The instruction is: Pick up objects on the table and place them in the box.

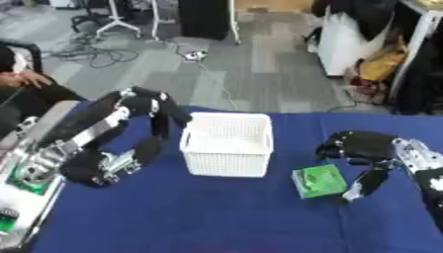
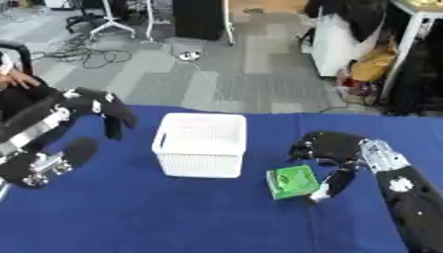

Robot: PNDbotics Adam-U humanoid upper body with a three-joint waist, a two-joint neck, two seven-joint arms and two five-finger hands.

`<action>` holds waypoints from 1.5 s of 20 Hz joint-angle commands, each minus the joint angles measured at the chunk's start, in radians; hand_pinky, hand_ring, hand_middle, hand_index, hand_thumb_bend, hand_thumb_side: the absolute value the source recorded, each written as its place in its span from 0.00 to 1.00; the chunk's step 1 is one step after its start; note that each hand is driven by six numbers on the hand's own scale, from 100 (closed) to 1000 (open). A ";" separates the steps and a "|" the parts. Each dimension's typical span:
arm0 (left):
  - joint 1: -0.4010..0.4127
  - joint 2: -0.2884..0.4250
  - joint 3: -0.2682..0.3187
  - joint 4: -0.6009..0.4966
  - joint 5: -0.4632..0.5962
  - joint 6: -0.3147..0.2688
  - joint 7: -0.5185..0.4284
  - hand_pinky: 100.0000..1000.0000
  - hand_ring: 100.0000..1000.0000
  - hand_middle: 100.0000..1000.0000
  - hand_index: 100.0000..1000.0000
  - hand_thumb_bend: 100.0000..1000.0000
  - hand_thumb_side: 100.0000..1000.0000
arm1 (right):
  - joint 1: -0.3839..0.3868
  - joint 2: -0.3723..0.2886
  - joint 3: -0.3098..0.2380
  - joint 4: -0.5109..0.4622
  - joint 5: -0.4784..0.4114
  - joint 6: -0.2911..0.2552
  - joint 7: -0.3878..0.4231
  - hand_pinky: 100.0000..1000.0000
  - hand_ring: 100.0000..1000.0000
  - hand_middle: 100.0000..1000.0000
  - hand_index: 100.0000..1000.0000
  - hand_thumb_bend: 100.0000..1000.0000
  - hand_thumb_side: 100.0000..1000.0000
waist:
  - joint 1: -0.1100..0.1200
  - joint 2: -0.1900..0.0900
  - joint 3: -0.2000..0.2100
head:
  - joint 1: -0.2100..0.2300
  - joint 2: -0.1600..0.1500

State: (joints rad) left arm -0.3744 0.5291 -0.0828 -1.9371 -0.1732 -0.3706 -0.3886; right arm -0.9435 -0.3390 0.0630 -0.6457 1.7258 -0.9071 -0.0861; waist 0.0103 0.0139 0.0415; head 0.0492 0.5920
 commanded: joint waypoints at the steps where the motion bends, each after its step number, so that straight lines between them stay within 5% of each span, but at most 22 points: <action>1: -0.015 0.025 0.002 -0.011 0.000 -0.002 -0.003 0.30 0.41 0.53 0.75 0.03 1.00 | -0.025 -0.001 -0.021 0.000 0.000 0.000 0.023 0.85 0.73 0.80 0.85 0.73 1.00 | 0.003 -0.009 0.002 | 0.008 -0.011; 30: -0.025 0.013 -0.002 -0.016 0.007 -0.002 -0.010 0.30 0.41 0.53 0.75 0.03 1.00 | -0.040 0.034 -0.128 0.046 0.054 0.014 0.102 0.84 0.73 0.80 0.84 0.72 1.00 | 0.004 -0.001 0.016 | 0.001 -0.047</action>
State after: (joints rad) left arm -0.3833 0.5274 -0.0888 -1.9371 -0.1684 -0.3713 -0.3953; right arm -0.9559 -0.2980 -0.0577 -0.5837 1.7770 -0.8981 0.0163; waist 0.0112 0.0225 0.0573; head 0.0525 0.5568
